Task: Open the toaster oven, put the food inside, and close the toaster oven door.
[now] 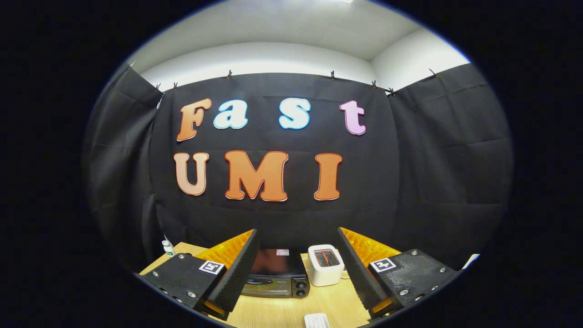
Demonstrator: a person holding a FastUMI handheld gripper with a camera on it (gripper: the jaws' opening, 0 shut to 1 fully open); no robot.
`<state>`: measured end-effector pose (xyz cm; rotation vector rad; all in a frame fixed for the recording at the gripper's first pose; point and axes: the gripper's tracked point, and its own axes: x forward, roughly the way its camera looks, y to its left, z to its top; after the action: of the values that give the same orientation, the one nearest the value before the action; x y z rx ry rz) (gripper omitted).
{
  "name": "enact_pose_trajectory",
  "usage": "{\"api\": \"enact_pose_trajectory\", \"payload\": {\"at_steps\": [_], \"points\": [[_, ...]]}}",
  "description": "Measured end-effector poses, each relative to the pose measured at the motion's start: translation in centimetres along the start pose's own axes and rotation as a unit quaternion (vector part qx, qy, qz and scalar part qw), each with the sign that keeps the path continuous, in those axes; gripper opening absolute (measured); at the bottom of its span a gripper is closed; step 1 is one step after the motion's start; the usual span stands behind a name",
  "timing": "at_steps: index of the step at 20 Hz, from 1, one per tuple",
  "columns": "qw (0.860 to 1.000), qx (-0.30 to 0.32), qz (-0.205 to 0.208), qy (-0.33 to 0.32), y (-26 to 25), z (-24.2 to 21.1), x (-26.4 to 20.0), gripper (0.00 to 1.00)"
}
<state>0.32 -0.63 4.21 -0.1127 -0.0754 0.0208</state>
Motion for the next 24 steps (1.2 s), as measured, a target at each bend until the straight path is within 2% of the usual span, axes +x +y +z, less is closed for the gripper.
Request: {"api": "enact_pose_trajectory", "payload": {"at_steps": [24], "points": [[1.0, 0.016, 0.016, -0.001, 2.1, -0.2, 1.3, 1.0]]}}
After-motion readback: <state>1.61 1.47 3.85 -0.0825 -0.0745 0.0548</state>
